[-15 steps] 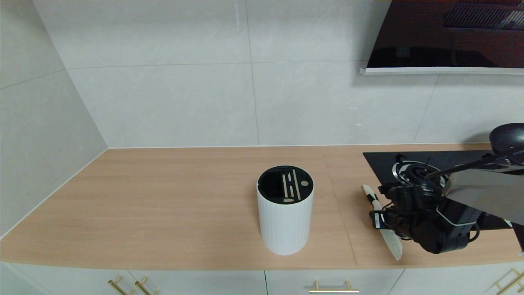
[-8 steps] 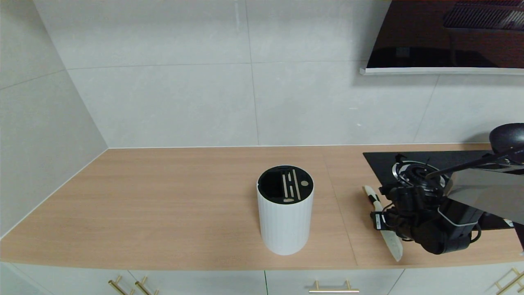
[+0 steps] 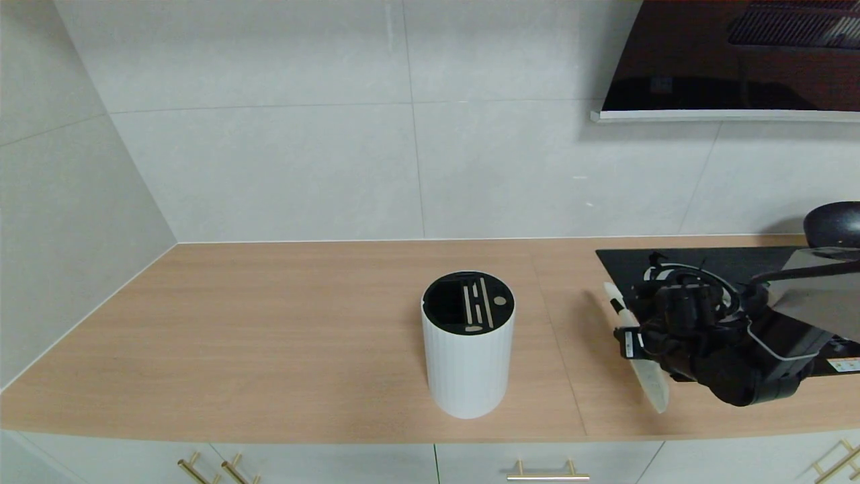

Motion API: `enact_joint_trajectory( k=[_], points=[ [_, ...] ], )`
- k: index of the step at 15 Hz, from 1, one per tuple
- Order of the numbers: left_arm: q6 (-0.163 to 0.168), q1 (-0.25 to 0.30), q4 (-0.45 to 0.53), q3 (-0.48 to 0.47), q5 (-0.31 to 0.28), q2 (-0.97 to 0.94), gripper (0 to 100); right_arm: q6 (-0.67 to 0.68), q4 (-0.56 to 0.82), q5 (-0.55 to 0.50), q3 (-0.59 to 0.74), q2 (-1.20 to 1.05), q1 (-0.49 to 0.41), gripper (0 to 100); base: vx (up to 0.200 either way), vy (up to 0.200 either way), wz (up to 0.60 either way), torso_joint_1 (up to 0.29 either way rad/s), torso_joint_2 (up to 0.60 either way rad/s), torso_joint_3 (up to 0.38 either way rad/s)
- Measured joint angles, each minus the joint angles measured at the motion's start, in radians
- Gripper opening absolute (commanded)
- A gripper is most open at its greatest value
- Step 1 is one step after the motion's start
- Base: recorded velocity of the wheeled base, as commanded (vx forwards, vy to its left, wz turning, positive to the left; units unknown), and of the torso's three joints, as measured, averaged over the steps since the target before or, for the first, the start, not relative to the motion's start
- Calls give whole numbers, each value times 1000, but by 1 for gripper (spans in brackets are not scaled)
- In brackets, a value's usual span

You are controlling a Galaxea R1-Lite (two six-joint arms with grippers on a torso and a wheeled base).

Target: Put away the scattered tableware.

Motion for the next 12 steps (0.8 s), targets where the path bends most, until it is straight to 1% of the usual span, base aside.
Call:
enact_joint_trajectory(
  k=[2,4,6,7,8,9,10,11,12],
  points=[
    [2,-2,31,-77,-59,18,100,-1,0,3,-7,-81,2,0,0,0,0,0,0,0],
    [2,-4,70,-177,-141,104,100,-4,21,-1,-75,-153,11,0,0,0,0,0,0,0],
    [3,-5,85,-299,-219,258,100,-4,110,-18,-170,-211,35,0,0,0,0,0,0,0],
    [2,-9,90,-377,-264,362,100,-4,163,-28,-225,-240,52,0,0,0,0,0,0,0],
    [-3,-17,91,-452,-301,469,100,-5,199,-38,-275,-267,73,0,0,0,0,0,0,0],
    [-17,-38,88,-526,-329,580,100,-5,218,-48,-307,-296,98,0,0,0,0,0,0,0],
    [-53,-79,68,-602,-353,699,100,-5,223,-57,-322,-325,125,0,0,0,0,0,0,0],
    [-123,-137,19,-663,-369,807,100,-4,221,-71,-317,-351,148,0,0,0,0,0,0,0],
    [-217,-208,-66,-710,-378,910,100,-6,222,-85,-289,-378,177,0,0,0,0,0,0,0]
  ],
)
